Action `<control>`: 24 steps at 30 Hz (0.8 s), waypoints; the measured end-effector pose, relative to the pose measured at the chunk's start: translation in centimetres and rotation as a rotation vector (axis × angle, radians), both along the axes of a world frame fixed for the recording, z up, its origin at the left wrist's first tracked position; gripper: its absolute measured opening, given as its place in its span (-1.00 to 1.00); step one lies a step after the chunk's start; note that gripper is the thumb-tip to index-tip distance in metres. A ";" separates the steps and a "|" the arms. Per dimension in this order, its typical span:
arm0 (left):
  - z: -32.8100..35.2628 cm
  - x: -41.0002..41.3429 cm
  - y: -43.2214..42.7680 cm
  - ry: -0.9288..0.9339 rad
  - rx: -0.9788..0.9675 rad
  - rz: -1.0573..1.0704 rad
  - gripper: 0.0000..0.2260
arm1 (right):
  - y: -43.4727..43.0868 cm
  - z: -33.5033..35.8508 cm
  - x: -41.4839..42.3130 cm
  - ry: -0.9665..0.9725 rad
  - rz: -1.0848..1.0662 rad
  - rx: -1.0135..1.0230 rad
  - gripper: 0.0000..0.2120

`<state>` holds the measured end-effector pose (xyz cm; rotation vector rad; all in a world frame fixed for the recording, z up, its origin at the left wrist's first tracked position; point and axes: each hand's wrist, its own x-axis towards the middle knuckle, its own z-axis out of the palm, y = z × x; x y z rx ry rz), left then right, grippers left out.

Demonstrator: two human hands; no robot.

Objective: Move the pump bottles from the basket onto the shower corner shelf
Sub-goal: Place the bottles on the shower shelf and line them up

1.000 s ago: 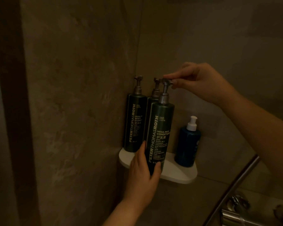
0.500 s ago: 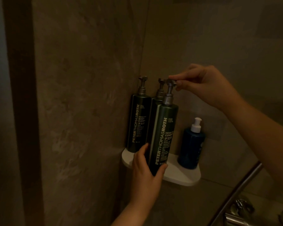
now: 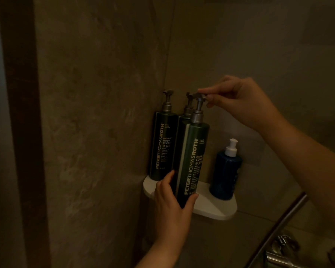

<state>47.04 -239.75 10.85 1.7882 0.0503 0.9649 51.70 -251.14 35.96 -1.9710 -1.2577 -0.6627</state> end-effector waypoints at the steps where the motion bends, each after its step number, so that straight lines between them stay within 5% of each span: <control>1: 0.0 0.0 0.0 0.000 0.000 0.000 -0.29 | 0.0 -0.1 0.0 0.004 0.002 0.006 -0.73; 24: -0.4 0.2 0.1 -0.035 0.090 0.045 -0.29 | 0.3 -0.8 -0.1 0.089 0.008 0.082 -0.72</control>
